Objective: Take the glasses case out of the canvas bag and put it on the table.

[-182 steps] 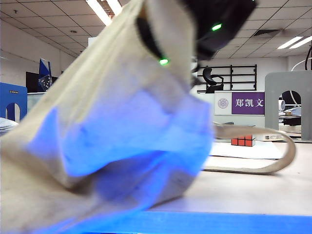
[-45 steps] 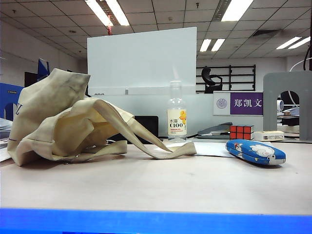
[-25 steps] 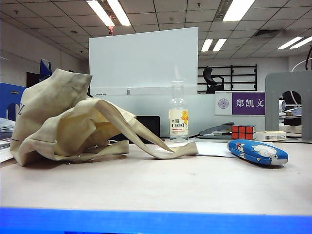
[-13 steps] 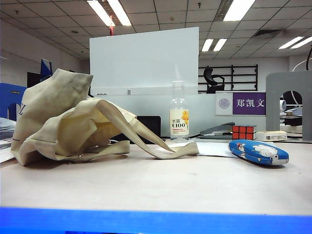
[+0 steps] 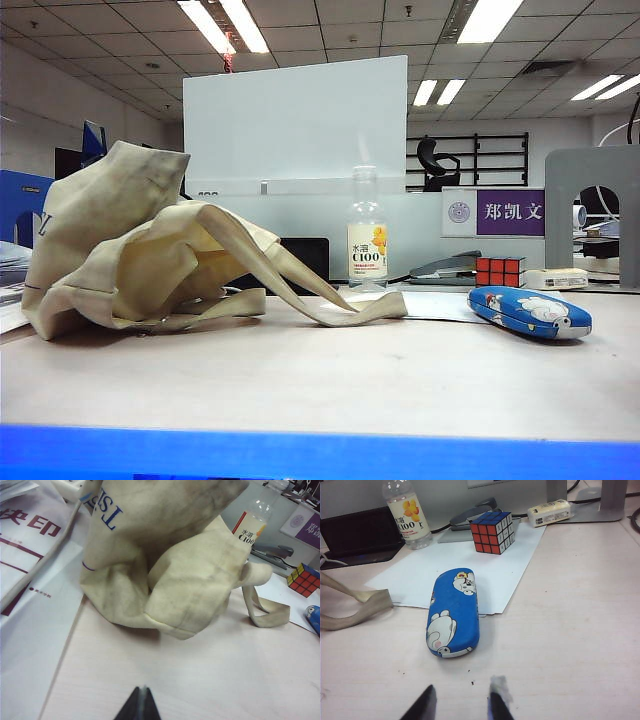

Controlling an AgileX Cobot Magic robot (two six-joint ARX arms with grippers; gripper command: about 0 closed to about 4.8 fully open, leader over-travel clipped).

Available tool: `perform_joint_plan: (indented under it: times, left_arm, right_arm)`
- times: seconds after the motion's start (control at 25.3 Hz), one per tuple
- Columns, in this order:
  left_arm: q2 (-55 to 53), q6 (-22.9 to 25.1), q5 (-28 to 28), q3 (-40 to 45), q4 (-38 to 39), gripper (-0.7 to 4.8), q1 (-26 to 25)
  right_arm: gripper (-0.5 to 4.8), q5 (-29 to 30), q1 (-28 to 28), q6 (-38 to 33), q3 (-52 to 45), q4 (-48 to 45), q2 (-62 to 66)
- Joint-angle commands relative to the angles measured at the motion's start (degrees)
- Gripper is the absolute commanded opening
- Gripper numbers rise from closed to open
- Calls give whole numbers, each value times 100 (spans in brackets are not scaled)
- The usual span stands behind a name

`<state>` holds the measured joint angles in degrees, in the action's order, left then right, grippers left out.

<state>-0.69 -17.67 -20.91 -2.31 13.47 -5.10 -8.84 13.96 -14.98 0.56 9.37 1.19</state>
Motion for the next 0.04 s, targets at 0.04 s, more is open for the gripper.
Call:
perform_joint_plan:
  times: [0.04]
  left_arm:
    - [-2, -7, -37, -11, 68, -5, -7]
  right_arm:
    - [139, -9, 9, -4, -9, -61, -2]
